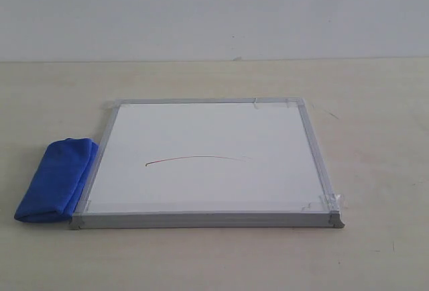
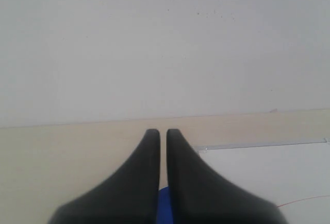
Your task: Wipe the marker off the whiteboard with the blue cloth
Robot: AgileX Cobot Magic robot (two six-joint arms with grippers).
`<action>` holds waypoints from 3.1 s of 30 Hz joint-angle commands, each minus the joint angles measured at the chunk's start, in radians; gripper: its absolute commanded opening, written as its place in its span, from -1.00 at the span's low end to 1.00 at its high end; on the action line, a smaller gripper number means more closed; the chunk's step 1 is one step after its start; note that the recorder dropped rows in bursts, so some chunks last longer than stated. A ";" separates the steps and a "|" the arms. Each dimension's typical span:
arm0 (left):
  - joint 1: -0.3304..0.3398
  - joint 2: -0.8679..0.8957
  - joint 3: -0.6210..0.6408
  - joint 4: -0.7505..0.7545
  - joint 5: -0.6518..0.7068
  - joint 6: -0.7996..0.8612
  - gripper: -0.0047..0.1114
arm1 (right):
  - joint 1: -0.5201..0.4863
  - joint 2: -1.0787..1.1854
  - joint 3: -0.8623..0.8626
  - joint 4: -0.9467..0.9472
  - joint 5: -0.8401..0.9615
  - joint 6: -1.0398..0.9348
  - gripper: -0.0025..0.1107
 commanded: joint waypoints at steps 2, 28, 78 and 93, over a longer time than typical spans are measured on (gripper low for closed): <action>-0.003 0.001 -0.004 0.001 0.000 -0.001 -0.84 | -0.005 -0.005 -0.001 0.001 -0.006 -0.001 -0.93; -0.003 0.001 -0.004 0.001 0.000 -0.001 -0.84 | -0.005 -0.005 -0.283 0.180 -0.091 0.139 -0.93; -0.003 0.001 -0.004 0.001 0.000 -0.001 -0.84 | 0.777 1.828 -1.371 0.505 -0.102 -0.532 -0.31; -0.003 0.001 -0.004 0.001 0.000 -0.001 -0.84 | 0.789 2.322 -1.785 0.505 -0.029 -0.301 0.69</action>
